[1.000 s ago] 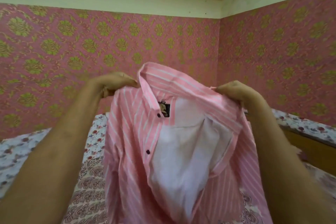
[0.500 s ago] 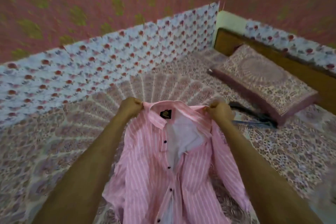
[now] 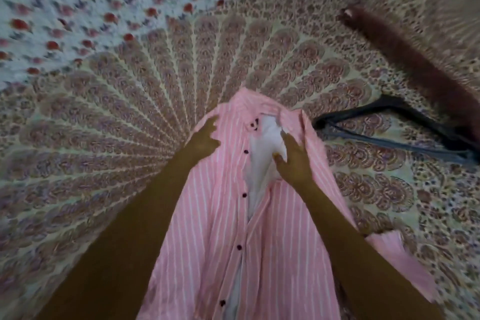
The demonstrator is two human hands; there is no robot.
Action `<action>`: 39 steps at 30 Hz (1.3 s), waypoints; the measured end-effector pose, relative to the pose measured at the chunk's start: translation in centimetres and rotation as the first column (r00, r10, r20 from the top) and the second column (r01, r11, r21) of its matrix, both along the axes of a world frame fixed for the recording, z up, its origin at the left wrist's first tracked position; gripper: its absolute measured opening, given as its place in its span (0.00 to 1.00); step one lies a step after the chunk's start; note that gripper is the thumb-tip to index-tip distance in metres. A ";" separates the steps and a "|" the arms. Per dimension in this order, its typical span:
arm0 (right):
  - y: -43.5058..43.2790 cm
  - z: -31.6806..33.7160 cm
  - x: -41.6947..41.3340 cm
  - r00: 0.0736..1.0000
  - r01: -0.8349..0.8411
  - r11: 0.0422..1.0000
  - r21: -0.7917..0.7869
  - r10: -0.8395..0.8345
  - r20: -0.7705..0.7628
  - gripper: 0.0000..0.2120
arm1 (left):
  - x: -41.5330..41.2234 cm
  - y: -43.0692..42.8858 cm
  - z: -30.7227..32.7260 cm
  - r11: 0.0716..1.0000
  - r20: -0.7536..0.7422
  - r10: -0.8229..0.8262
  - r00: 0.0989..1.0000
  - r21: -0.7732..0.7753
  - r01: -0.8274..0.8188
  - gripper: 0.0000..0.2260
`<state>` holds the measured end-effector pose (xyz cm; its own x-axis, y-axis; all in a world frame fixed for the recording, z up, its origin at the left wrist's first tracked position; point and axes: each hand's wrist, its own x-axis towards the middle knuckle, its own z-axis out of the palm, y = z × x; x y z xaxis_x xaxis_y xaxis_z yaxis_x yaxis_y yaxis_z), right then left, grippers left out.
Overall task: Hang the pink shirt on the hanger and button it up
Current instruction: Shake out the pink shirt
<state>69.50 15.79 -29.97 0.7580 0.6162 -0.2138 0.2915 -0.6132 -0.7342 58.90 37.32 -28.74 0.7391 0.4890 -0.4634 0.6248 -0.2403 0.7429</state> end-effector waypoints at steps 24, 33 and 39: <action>-3.1 -7.5 -25.7 0.968 -0.064 0.796 -0.601 0.196 0.157 0.41 | -25.4 -0.8 -0.8 0.706 -0.178 0.562 0.808 0.612 -0.357 0.09; -1.6 -4.1 -29.4 0.982 -0.049 0.861 -0.507 0.135 0.133 0.31 | -32.5 2.4 1.4 0.626 -0.123 0.249 0.961 0.778 -0.063 0.19; 0.1 -3.3 -34.9 0.933 -0.328 0.875 -0.358 0.359 0.023 0.49 | -36.6 -2.4 -4.8 0.856 -0.123 0.288 0.950 0.477 -0.198 0.36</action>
<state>34.58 15.85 -33.31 0.5372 0.7414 -0.4022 0.5821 -0.6709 -0.4593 22.28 34.93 -33.57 0.4922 0.8305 -0.2608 0.8213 -0.3439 0.4551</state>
